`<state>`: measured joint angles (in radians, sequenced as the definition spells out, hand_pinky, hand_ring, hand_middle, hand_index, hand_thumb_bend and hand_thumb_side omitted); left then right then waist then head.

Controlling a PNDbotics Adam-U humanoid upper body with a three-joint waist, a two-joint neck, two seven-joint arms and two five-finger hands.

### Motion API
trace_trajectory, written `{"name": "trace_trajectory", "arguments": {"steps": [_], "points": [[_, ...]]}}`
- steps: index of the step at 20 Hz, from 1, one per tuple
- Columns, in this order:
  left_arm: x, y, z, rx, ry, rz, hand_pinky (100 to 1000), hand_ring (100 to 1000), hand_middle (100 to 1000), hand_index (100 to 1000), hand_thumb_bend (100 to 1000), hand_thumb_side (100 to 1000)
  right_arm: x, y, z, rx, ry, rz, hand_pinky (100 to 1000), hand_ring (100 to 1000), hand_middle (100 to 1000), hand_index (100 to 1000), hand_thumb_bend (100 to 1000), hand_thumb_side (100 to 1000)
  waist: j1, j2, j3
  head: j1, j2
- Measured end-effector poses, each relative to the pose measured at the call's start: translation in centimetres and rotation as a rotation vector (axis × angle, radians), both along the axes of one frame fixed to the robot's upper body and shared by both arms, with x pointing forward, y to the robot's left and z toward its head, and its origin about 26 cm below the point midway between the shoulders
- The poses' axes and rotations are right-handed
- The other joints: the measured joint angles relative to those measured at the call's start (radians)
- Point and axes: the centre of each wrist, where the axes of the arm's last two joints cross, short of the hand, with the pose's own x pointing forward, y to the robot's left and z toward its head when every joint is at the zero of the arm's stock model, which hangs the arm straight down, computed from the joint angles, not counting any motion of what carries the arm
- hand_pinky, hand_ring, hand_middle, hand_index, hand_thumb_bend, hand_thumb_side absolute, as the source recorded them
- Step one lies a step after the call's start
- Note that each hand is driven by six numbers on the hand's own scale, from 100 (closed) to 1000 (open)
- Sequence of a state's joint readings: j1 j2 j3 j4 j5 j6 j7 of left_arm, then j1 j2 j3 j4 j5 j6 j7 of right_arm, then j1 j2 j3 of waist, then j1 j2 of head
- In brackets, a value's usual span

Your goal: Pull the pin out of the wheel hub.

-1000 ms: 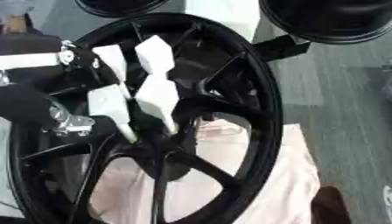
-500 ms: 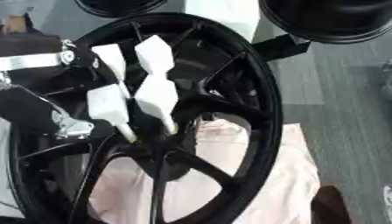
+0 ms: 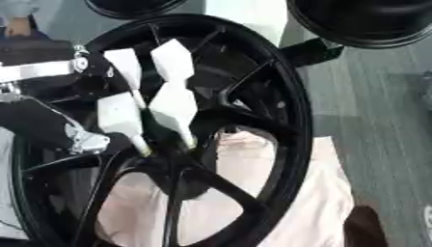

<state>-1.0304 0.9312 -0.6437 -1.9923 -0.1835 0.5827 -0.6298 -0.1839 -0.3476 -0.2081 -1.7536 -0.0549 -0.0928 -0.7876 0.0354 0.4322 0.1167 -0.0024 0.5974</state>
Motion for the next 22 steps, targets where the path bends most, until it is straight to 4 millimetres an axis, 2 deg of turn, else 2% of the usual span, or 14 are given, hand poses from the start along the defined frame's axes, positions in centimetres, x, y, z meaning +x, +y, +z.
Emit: {"name": "trace_trajectory", "arguments": {"steps": [6, 17, 22], "points": [[0.00, -0.23, -0.16, 0.004, -0.015, 0.003, 589, 594, 612, 745, 445, 388, 0.00, 0.00, -0.01, 0.000, 0.000, 0.000, 697, 770, 559, 635, 100, 784, 0.000, 0.000, 0.000, 0.001, 0.000], [0.01, -0.22, -0.21, -0.004, -0.027, 0.021, 563, 582, 602, 733, 302, 254, 0.00, 0.00, -0.01, 0.000, 0.000, 0.000, 698, 771, 560, 636, 100, 782, -0.001, 0.000, 0.000, 0.001, 0.000], [0.01, -0.21, -0.21, -0.007, -0.027, 0.024, 537, 564, 584, 716, 288, 192, 0.00, 0.00, -0.01, 0.000, 0.000, 0.000, 699, 771, 560, 636, 100, 782, -0.001, 0.000, 0.000, 0.001, 0.000]]}}
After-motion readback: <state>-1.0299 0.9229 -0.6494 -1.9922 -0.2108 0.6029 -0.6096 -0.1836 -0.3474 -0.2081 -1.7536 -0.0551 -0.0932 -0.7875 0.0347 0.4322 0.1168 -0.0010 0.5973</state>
